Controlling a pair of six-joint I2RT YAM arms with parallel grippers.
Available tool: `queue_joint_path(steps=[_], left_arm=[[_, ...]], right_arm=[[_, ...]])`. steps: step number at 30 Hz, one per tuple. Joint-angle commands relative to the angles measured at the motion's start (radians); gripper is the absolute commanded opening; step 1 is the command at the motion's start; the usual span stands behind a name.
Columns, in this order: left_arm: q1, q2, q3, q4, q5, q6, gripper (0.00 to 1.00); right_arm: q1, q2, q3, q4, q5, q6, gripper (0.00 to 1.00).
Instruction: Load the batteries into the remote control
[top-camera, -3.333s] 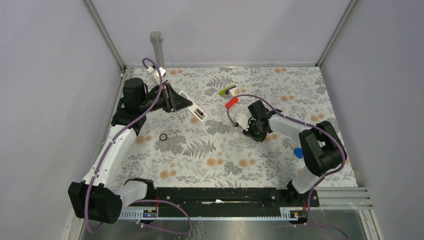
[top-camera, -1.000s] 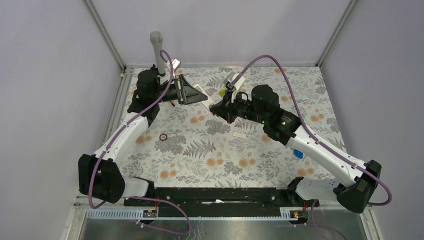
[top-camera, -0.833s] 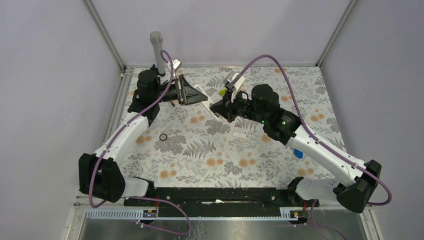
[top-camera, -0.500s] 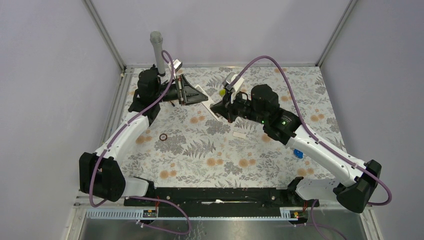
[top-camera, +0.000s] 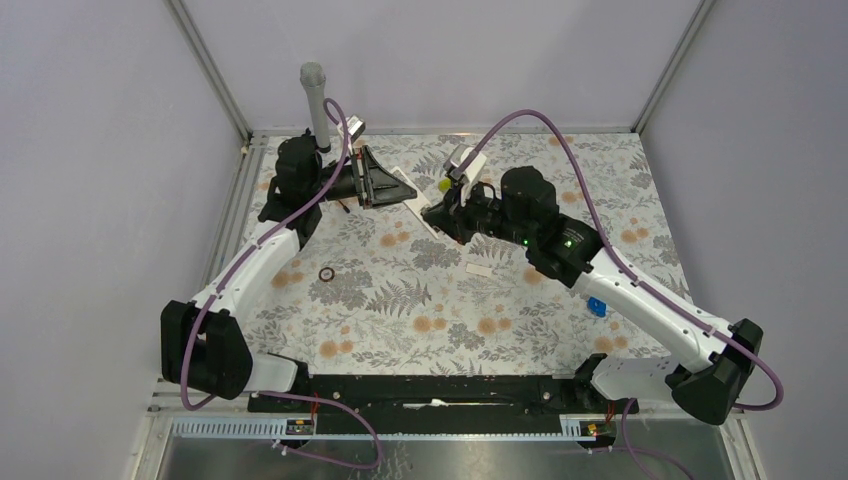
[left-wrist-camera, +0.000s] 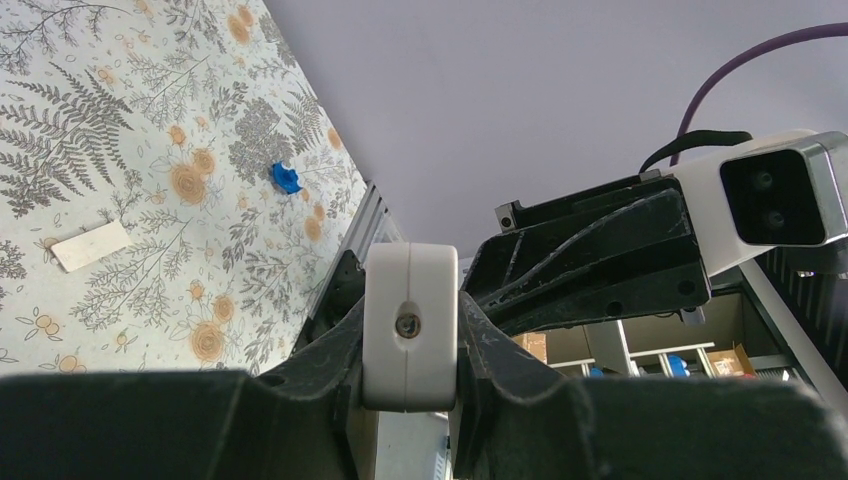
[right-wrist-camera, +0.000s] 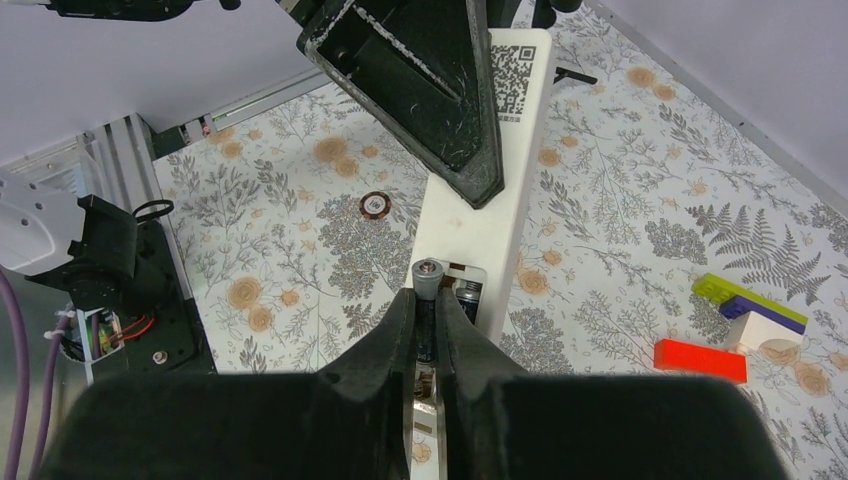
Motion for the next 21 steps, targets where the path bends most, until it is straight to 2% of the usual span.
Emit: queue_joint_path(steps=[1,7,11,17,21], left_arm=[[0.012,-0.012,0.042,0.078,0.001,-0.008,0.0],[0.012,-0.016,0.062,0.01,-0.007,0.049,0.0],[0.012,-0.018,0.061,0.012,-0.006,0.038,0.0],[0.012,-0.018,0.057,0.025,-0.001,0.027,0.0],[0.012,-0.019,0.048,0.006,-0.003,0.043,0.0]], right_arm=[[0.006,0.026,0.073,-0.114,0.005,-0.03,0.13],[0.006,0.065,0.133,-0.223,0.011,-0.052,0.13],[0.006,0.066,0.12,-0.216,0.012,-0.053,0.14],[0.006,0.053,0.094,-0.172,0.026,-0.032,0.3],[0.006,0.045,0.094,-0.148,0.072,-0.023,0.36]])
